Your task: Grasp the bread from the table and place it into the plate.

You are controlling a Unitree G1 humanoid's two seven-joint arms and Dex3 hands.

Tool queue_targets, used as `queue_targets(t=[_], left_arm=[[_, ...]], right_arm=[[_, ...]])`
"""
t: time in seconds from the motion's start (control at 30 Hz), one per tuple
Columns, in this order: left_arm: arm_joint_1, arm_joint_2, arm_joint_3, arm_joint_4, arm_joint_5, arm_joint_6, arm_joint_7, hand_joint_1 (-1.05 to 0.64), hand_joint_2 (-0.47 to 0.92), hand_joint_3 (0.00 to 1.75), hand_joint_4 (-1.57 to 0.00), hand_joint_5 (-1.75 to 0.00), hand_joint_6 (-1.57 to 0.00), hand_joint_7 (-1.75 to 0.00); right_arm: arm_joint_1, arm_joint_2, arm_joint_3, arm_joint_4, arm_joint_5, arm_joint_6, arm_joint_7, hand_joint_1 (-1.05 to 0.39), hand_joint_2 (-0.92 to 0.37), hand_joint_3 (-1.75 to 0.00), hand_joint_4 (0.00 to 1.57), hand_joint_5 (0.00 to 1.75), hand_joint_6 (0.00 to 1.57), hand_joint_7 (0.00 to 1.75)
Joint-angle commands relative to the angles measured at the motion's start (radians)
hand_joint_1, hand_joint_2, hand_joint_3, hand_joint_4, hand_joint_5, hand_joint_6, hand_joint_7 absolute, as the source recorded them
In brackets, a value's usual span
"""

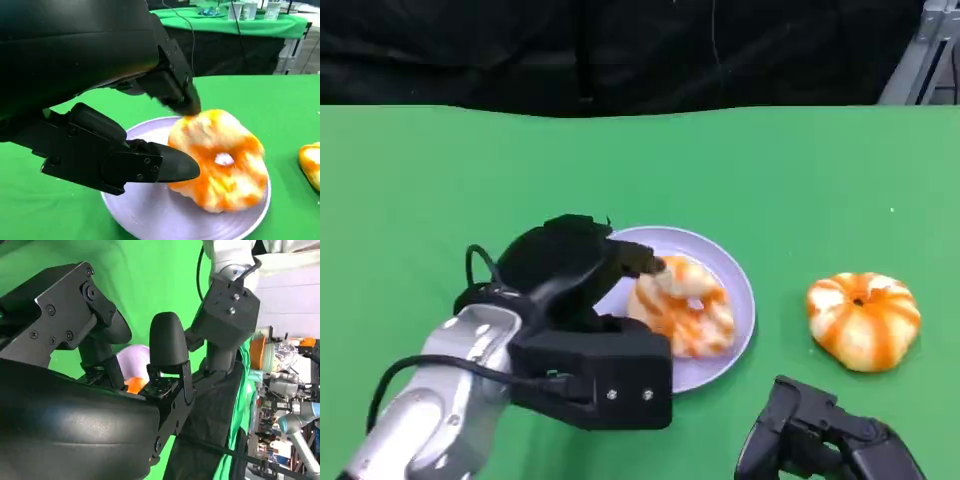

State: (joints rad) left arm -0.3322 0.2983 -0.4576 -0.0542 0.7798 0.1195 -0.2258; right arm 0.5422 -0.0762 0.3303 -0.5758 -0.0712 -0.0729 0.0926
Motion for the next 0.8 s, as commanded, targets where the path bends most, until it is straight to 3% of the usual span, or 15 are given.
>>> queue_targets(t=[0.03,0.27,0.37,0.43,0.47,0.57,0.67,0.8], left_arm=[[0.077,0.031,0.086,-0.09,-0.07,-0.05,0.033,-0.57,0.92,0.33,-0.17,-0.66,-0.43,-0.07],[0.296,-0.024,0.287,-0.294,-0.338,-0.107,0.07,-0.32,0.92,0.22,-0.68,-0.95,-0.87,-0.29],[0.395,-0.072,0.356,-0.387,-0.47,-0.108,0.073,-0.22,0.89,0.23,-0.74,-1.08,-0.96,-0.35],[0.47,-0.114,0.397,-0.453,-0.555,-0.106,0.085,-0.15,0.72,0.56,-0.75,-1.18,-0.93,-0.55],[0.507,-0.132,0.414,-0.484,-0.59,-0.106,0.09,-0.12,0.6,0.83,-0.77,-1.23,-0.9,-0.74],[0.582,-0.152,0.444,-0.539,-0.632,-0.119,0.097,-0.09,0.43,1.18,-0.79,-1.35,-0.82,-1.06],[0.692,-0.189,0.475,-0.573,-0.712,-0.167,0.104,-0.04,0.4,1.29,-0.8,-1.46,-0.8,-1.19],[0.833,-0.263,0.49,-0.557,-0.843,-0.227,0.112,-0.01,0.5,1.25,-0.79,-1.57,-0.77,-1.33]], right_arm=[[0.002,-0.003,0.008,0.002,-0.008,-0.005,-0.006,0.08,-0.42,-1.33,0.67,1.75,0.6,1.63],[0.01,0.006,0.027,-0.009,-0.012,0.01,-0.014,0.06,-0.41,-1.34,0.66,1.75,0.6,1.63],[0.009,0.004,0.031,-0.006,-0.02,0.001,-0.018,0.06,-0.41,-1.34,0.67,1.75,0.61,1.64],[0.007,0.004,0.031,-0.004,-0.021,-0.002,-0.02,0.06,-0.41,-1.35,0.68,1.75,0.6,1.64],[0.007,0.005,0.032,-0.004,-0.02,0.0,-0.021,0.05,-0.41,-1.35,0.69,1.75,0.6,1.64],[0.006,0.005,0.032,-0.002,-0.014,0.001,-0.021,0.05,-0.41,-1.35,0.69,1.75,0.6,1.64],[0.008,0.0,0.03,-0.009,-0.016,0.008,-0.021,0.05,-0.41,-1.35,0.69,1.75,0.6,1.65],[0.001,-0.006,0.018,-0.003,-0.005,0.004,-0.016,0.04,-0.41,-1.34,0.69,1.75,0.6,1.64]])
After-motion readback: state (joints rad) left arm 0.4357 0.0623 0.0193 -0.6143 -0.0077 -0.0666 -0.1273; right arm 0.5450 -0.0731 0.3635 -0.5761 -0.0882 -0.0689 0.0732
